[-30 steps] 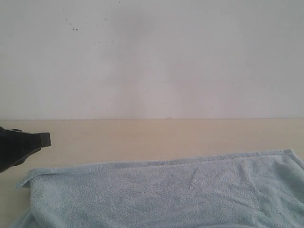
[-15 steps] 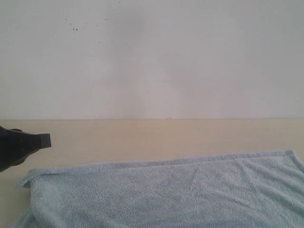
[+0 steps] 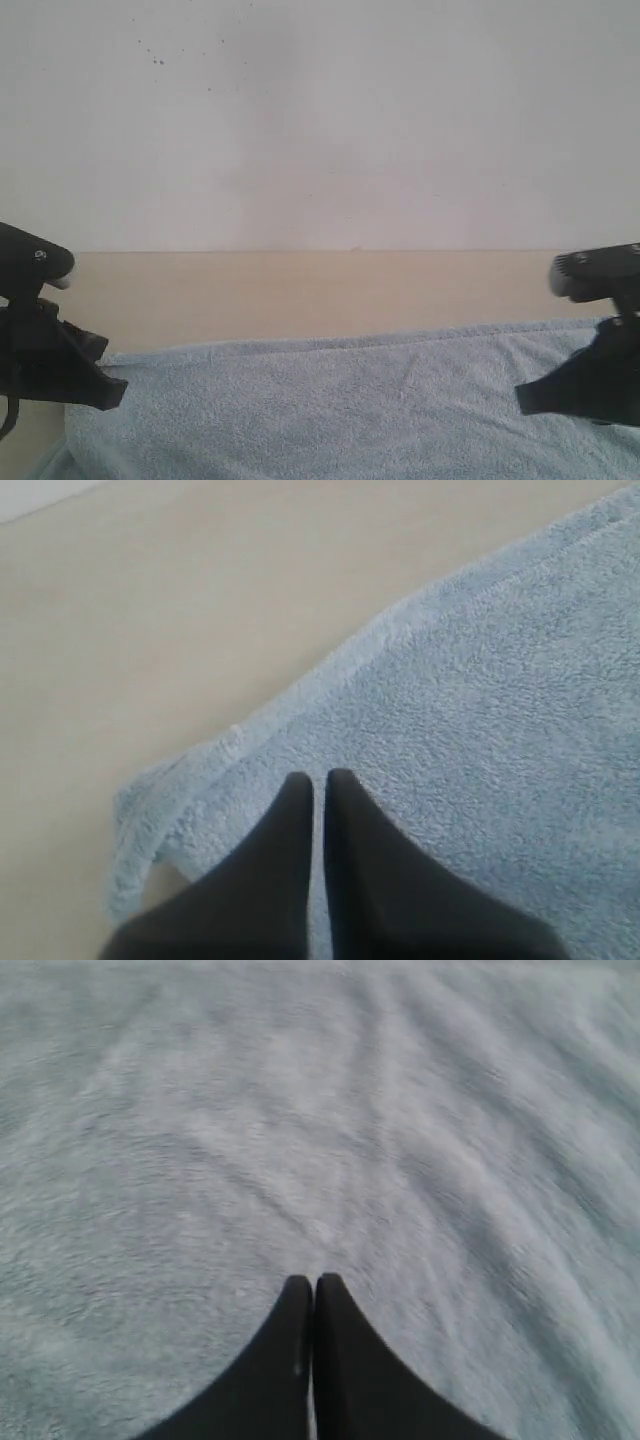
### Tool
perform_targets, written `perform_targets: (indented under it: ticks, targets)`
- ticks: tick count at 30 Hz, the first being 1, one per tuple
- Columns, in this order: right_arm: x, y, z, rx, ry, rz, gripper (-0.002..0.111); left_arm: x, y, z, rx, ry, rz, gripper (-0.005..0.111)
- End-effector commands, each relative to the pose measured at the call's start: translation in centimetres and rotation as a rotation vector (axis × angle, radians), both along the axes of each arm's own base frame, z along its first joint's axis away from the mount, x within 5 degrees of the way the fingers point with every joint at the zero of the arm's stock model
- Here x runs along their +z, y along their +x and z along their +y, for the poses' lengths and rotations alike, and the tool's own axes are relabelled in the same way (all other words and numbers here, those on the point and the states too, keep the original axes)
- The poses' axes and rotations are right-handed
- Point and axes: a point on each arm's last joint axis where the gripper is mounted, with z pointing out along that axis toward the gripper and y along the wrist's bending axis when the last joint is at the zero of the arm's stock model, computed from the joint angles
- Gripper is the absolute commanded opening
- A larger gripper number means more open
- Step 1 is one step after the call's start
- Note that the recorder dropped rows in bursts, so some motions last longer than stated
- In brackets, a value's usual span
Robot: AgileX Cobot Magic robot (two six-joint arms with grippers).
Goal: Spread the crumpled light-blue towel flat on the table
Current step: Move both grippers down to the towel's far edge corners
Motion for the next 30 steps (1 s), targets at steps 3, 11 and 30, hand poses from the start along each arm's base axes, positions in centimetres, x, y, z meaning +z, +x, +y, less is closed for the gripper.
perform_targets:
  ticks: [3, 11, 30]
  targets:
    - [-2.0, 1.7, 1.5, 0.032, 0.017, -0.066, 0.000, -1.8, 2.3, 3.0, 0.222, -0.075, 0.047, 0.006]
    - [-2.5, 4.7, 1.1, -0.053, 0.029, 0.041, 0.000, -0.5, 8.1, 6.6, 0.275, -0.215, 0.455, 0.036]
    - [-2.2, 4.2, 4.1, 0.051, 0.029, 0.030, 0.000, -4.9, 8.6, 7.3, 0.193, -0.046, 0.446, 0.061]
